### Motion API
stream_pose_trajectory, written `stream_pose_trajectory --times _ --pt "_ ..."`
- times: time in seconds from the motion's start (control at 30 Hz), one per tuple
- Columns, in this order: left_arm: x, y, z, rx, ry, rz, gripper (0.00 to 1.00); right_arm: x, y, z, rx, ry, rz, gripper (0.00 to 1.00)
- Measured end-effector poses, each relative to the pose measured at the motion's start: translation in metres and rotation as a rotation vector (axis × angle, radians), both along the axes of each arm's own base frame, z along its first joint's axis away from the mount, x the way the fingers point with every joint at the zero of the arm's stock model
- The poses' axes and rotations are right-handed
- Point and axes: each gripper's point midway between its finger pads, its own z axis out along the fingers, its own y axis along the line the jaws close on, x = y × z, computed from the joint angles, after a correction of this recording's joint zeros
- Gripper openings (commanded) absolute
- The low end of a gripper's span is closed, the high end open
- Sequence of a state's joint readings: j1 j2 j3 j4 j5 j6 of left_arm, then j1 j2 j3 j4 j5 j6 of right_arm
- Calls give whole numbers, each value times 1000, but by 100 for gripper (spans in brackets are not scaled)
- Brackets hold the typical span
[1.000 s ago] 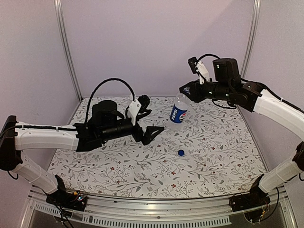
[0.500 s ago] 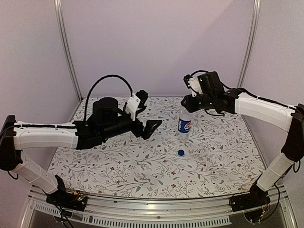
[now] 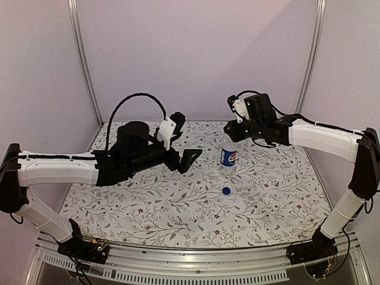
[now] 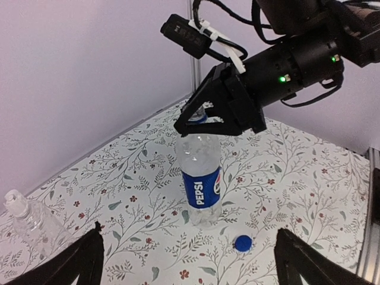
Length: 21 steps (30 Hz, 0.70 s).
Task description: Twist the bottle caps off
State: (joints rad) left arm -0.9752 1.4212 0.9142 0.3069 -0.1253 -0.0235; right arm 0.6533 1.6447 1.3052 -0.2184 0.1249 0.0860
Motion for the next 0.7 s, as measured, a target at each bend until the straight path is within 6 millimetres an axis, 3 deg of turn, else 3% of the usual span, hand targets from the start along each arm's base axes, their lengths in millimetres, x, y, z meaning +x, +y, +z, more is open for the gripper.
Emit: stream_pose_trajectory --times 0.23,0.7 --pt "2 -1 -4 3 18 5 100 0 1 0 8 -9 3 42" --pt "15 7 -8 -4 63 44 100 -6 -2 -10 -26 31 14 71"
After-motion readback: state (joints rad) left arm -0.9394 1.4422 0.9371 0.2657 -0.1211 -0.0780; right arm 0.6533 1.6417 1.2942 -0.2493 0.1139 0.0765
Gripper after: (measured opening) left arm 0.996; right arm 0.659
